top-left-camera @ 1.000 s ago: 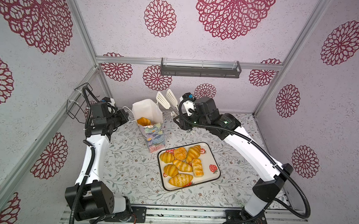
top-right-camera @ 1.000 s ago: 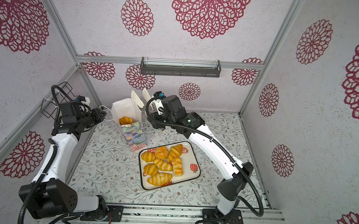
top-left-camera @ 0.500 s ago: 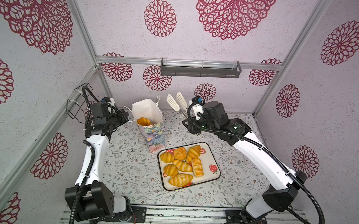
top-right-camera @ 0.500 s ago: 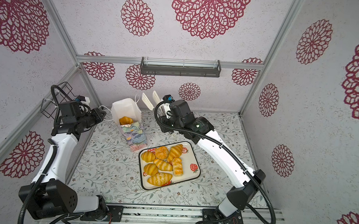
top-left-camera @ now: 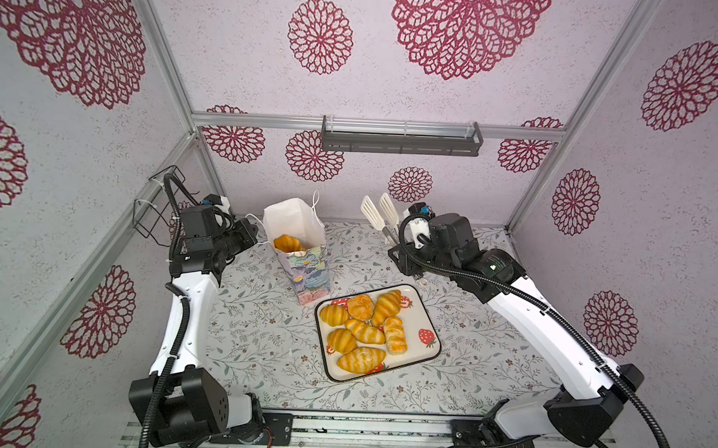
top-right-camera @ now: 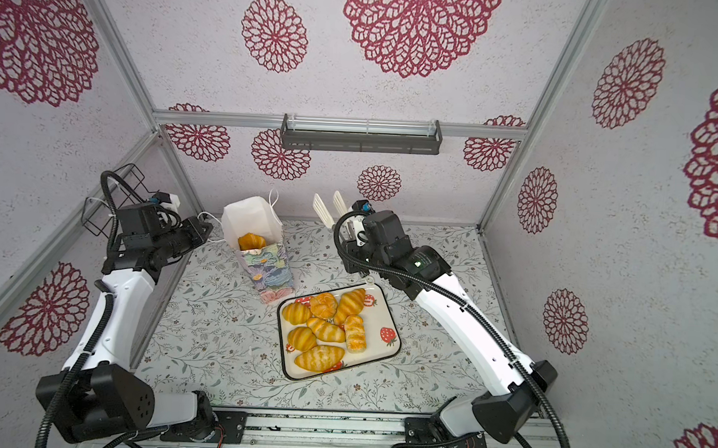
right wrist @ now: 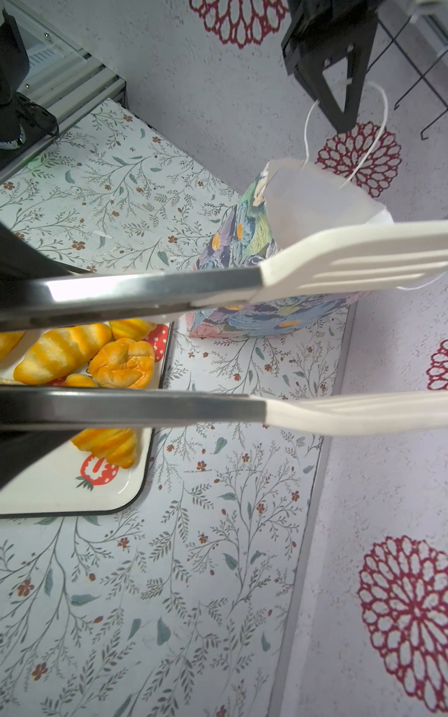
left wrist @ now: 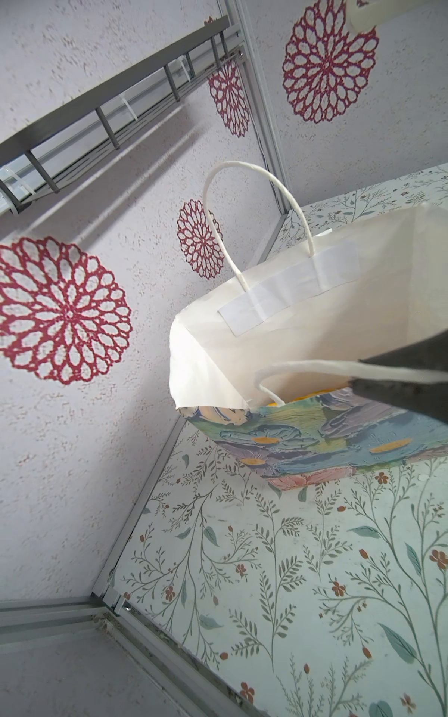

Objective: Place the fake bread into the paper bag
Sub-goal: 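Raise the open tongs out of the bag and move back over the tray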

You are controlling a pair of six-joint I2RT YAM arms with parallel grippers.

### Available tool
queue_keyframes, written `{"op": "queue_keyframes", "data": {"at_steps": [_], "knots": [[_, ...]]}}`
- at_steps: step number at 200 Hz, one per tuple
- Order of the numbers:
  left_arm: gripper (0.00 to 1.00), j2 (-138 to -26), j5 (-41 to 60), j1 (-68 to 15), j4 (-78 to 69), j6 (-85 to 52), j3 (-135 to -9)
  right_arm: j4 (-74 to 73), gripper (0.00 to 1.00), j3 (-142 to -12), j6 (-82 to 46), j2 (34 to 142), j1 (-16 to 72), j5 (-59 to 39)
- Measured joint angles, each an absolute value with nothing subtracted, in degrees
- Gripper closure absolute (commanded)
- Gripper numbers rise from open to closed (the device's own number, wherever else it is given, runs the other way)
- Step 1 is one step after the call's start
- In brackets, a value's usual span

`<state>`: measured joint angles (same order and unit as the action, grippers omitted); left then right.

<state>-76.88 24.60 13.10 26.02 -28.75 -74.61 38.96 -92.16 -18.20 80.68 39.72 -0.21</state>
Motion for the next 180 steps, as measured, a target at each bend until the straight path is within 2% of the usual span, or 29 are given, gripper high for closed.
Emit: {"op": "queue_keyframes", "data": {"at_steps": [81, 180], "knots": [[1.00, -76.1, 25.3, 12.6, 24.9, -28.8, -74.1, 38.9, 0.57, -76.2, -22.7, 75.1, 34.6, -1.3], [1.00, -75.3, 25.7, 11.9, 24.7, -28.8, -74.1, 39.1, 0.56, -64.4, -26.0, 74.2, 34.4, -4.1]]}}
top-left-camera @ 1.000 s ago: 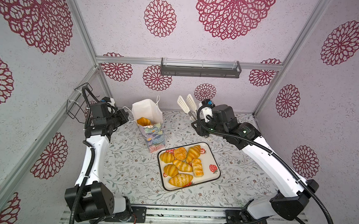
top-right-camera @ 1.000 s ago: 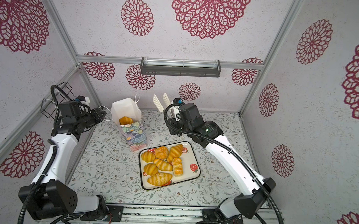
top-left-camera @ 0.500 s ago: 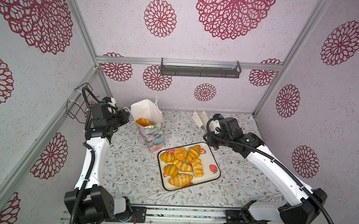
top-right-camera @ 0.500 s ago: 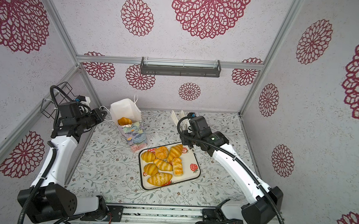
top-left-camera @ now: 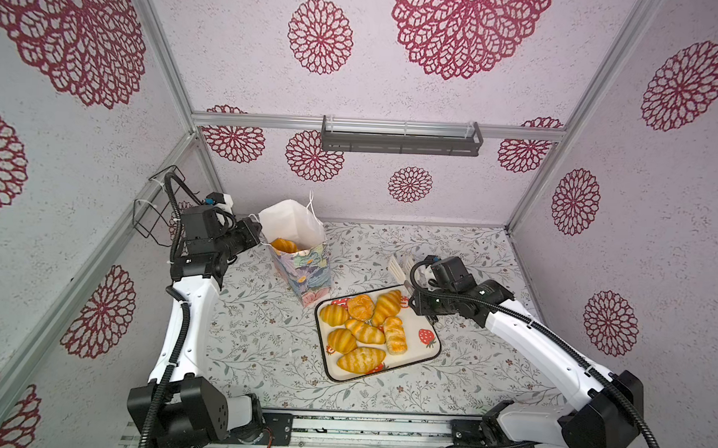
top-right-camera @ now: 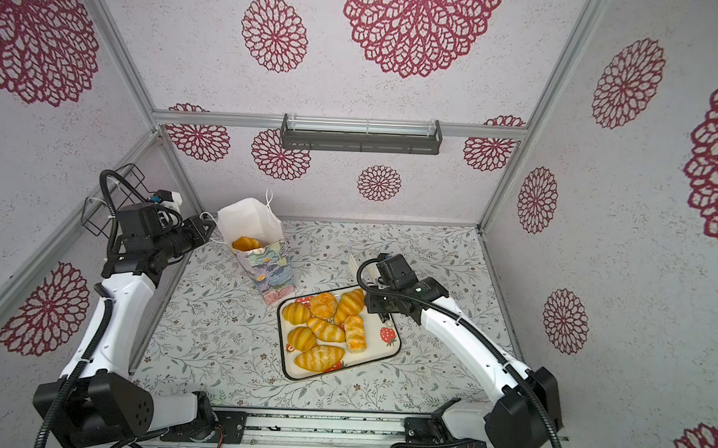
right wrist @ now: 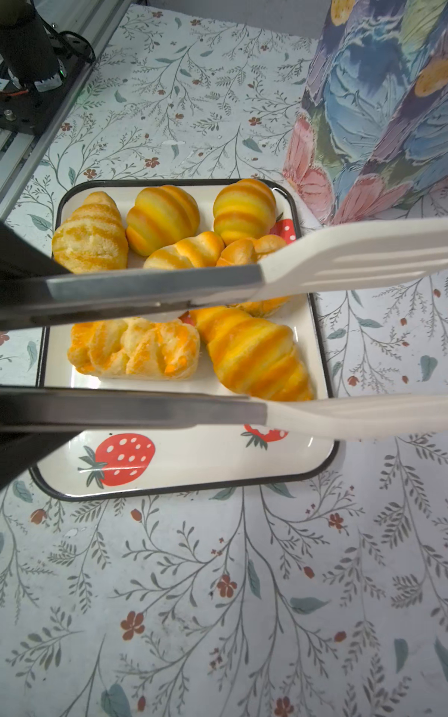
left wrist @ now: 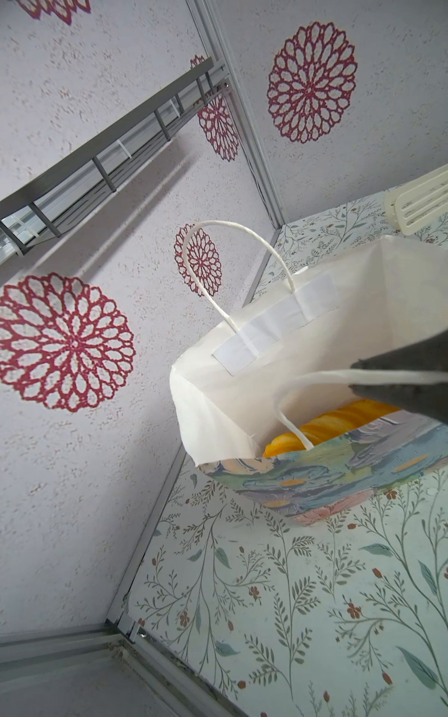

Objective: Place the fake bread into the paper bag
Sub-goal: 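Raise the open tongs out of the bag and move back over the tray, then lower the open tongs toward the twisted pastry nearest the robot on the tray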

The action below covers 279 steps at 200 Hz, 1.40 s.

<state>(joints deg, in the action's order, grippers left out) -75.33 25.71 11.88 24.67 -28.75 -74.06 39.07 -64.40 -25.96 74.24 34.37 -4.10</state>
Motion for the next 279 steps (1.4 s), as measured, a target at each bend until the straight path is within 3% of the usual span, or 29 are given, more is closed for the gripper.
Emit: {"op": "queue_keyframes", "data": {"at_steps": [142, 279], "knots": [[1.00, -75.3, 26.2, 11.9, 24.7, -28.8, -74.1, 48.2, 0.54, -56.7, -28.6, 65.5, 34.8, -9.3], [1.00, -75.3, 26.4, 11.6, 24.6, -28.9, -74.1, 51.3, 0.52, -52.8, -31.7, 64.8, 39.8, -12.3]]}}
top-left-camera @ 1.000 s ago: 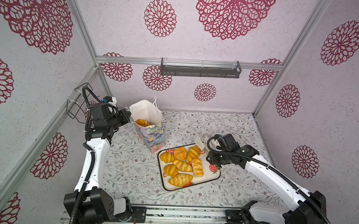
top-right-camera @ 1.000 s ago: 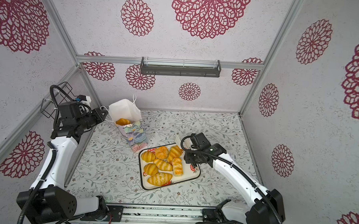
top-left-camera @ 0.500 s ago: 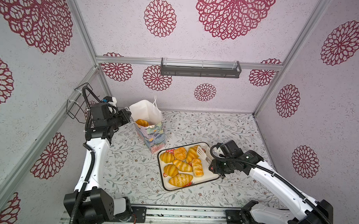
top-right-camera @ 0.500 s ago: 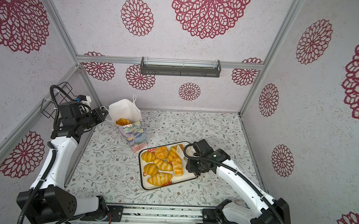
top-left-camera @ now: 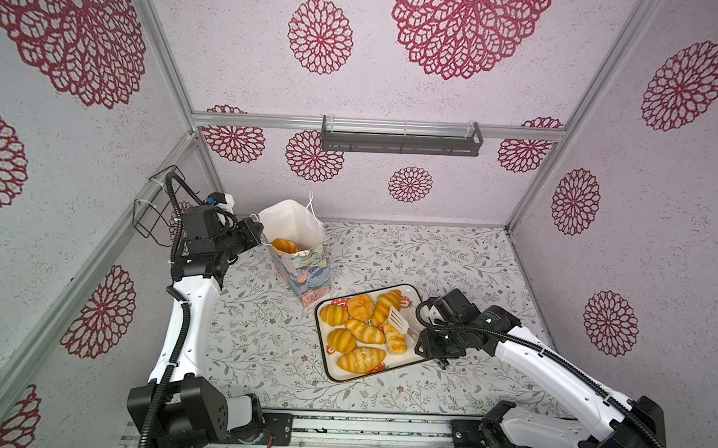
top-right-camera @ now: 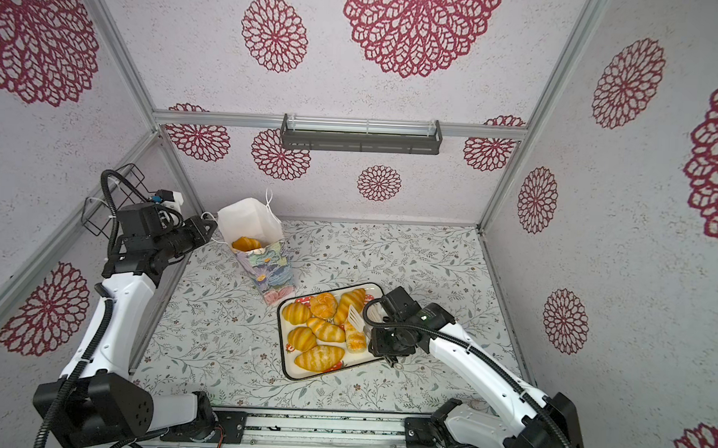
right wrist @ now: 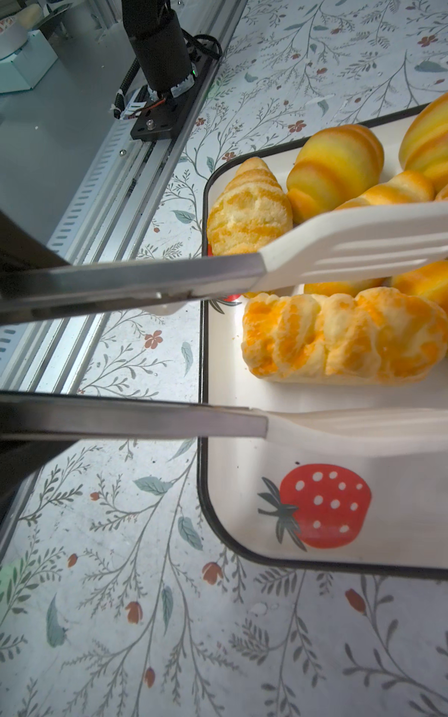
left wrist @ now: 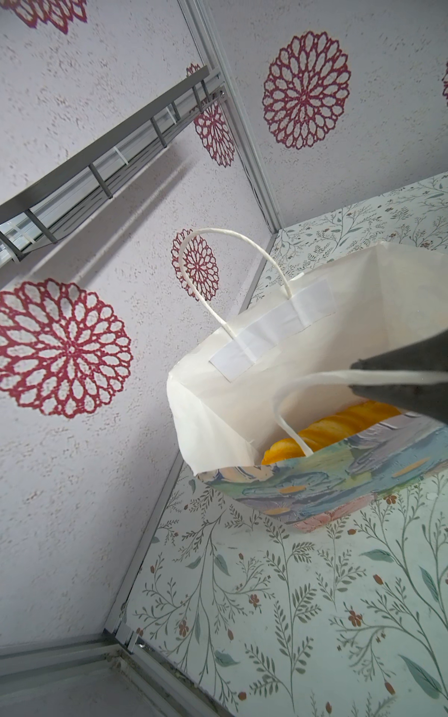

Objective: Place the fake bread into the paper bag
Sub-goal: 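Lower the open tongs toward the twisted pastry nearest the robot on the tray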

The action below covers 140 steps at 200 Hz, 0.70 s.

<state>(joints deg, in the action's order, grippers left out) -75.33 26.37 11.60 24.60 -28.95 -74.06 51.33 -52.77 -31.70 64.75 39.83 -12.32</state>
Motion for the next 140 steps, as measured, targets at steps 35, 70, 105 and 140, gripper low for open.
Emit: {"op": "queue_keyframes", "data": {"at_steps": [35, 70, 105, 140], "knots": [[1.00, -75.3, 26.4, 11.6, 24.5, -29.0, -74.1, 51.3, 0.51, -52.0, -32.5, 64.8, 40.5, -12.4], [1.00, -75.3, 26.5, 11.6, 24.3, -29.1, -74.1, 51.2, 0.50, -51.7, -33.1, 64.8, 41.0, -12.6], [1.00, -75.3, 26.5, 11.6, 24.3, -29.2, -74.1, 50.9, 0.50, -51.1, -33.6, 64.8, 41.7, -13.3], [1.00, -75.3, 26.5, 11.6, 24.3, -29.2, -74.1, 50.8, 0.49, -51.0, -34.2, 64.8, 42.5, -13.6]]}}
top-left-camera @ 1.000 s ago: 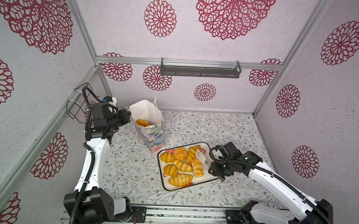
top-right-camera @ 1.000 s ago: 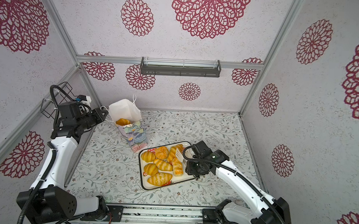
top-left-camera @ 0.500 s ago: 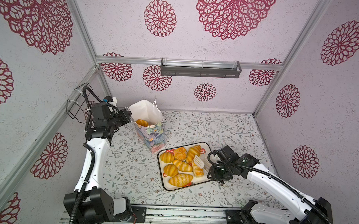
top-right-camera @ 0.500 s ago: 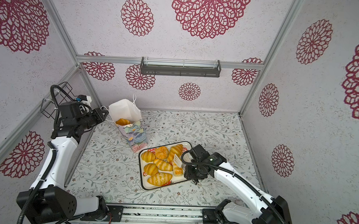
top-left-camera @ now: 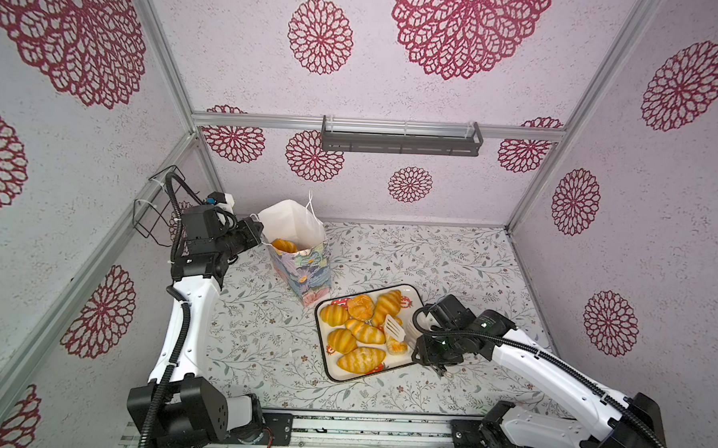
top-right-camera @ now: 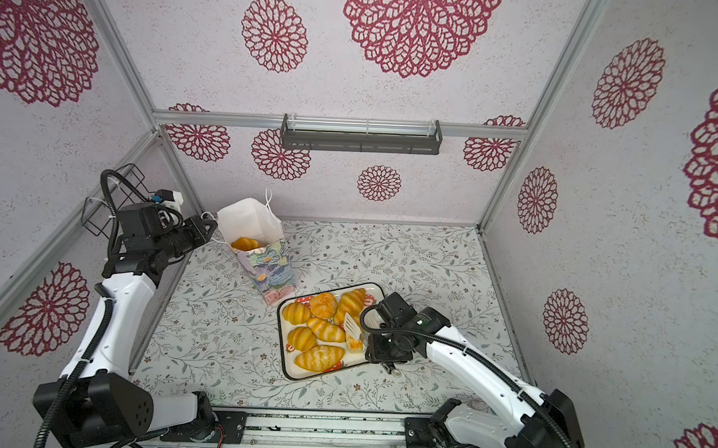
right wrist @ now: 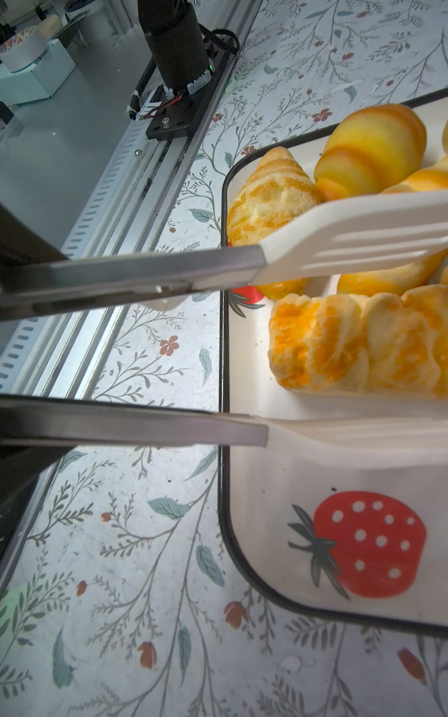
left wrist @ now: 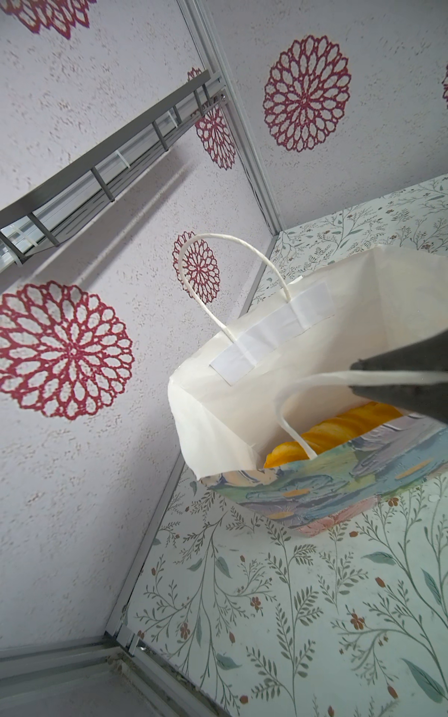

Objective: Place the fake bread into the paper bag
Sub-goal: 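Lower the open tongs toward the twisted pastry nearest the robot on the tray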

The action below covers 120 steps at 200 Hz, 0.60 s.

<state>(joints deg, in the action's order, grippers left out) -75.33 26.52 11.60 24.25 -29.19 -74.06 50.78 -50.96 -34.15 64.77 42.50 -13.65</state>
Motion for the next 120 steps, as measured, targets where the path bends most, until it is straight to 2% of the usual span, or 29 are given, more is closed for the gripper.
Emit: {"op": "queue_keyframes", "data": {"at_steps": [120], "knots": [[1.00, -75.3, 26.5, 11.6, 24.2, -29.2, -73.6, 49.6, 0.49, -49.9, -34.7, 65.0, 44.7, -13.7]]}}
